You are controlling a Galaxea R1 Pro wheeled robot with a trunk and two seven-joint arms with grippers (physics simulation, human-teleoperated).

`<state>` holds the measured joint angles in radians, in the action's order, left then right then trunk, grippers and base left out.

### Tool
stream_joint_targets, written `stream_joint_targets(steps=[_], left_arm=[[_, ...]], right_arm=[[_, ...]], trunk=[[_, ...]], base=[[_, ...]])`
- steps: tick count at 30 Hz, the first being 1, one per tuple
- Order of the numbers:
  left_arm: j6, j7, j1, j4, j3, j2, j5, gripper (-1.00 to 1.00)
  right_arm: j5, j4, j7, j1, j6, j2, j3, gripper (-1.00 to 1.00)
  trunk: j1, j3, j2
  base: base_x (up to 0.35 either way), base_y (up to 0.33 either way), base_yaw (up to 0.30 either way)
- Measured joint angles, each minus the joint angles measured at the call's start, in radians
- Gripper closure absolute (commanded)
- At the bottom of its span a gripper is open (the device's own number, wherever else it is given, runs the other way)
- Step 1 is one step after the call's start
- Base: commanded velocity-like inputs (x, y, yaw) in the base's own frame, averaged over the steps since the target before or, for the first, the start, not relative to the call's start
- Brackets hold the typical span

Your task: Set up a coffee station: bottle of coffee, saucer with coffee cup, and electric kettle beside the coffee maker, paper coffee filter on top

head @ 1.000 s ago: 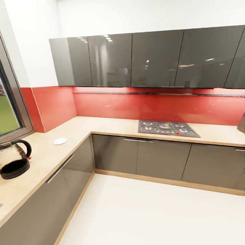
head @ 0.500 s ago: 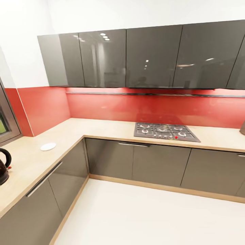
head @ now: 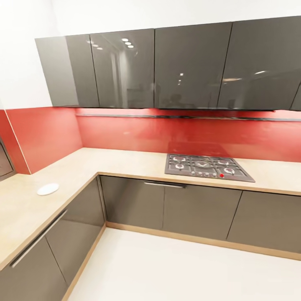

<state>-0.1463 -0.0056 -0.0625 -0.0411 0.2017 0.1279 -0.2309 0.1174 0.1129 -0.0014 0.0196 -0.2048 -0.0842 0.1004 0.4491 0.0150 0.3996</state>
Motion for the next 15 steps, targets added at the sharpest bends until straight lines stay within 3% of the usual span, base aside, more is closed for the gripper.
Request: stream_joint_targets(steps=[10, 15], left_arm=[[0.0, 0.0, 0.0, 0.0, 0.0, -0.001, -0.001, -1.0], [0.0, 0.0, 0.0, 0.0, 0.0, -0.001, -0.002, -1.0]], right_arm=[[-0.001, 0.0, -0.002, 0.0, 0.0, 0.0, -0.001, -1.0], [-0.001, 0.0, -0.003, 0.0, 0.0, 0.0, -0.003, -1.0]], trunk=[[0.0, 0.0, 0.0], [0.0, 0.0, 0.0]], base=[[0.337, -0.002, 0.0], [0.329, -0.114, 0.0]])
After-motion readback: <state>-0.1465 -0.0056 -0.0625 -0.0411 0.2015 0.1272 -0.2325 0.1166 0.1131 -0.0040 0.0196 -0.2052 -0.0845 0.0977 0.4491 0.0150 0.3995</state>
